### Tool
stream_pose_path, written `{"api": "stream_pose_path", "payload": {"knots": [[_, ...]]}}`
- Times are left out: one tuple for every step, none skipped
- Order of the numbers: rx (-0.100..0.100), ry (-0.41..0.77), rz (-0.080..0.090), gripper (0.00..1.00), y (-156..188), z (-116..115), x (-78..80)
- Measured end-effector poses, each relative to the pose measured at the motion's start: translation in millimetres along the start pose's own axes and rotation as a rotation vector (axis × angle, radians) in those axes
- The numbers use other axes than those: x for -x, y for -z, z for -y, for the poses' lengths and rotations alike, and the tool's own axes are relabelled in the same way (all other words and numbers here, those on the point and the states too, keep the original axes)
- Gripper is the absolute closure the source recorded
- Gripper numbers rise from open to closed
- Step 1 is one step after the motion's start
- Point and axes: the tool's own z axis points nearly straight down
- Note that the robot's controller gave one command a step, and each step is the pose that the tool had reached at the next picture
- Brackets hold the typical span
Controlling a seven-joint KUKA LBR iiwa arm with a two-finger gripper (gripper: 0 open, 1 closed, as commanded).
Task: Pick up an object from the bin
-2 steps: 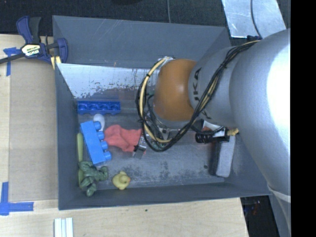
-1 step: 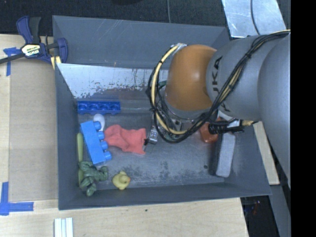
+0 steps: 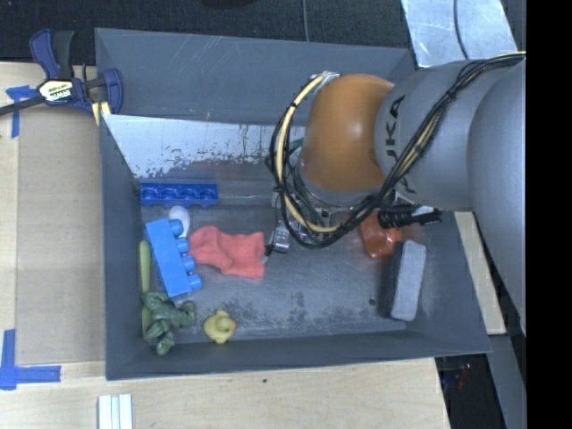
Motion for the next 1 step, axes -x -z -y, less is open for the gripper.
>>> {"api": "stream_pose_path", "payload": {"knots": [[-0.004,-0.074,-0.007,0.00,-7.3,-10.8,13.6]]}}
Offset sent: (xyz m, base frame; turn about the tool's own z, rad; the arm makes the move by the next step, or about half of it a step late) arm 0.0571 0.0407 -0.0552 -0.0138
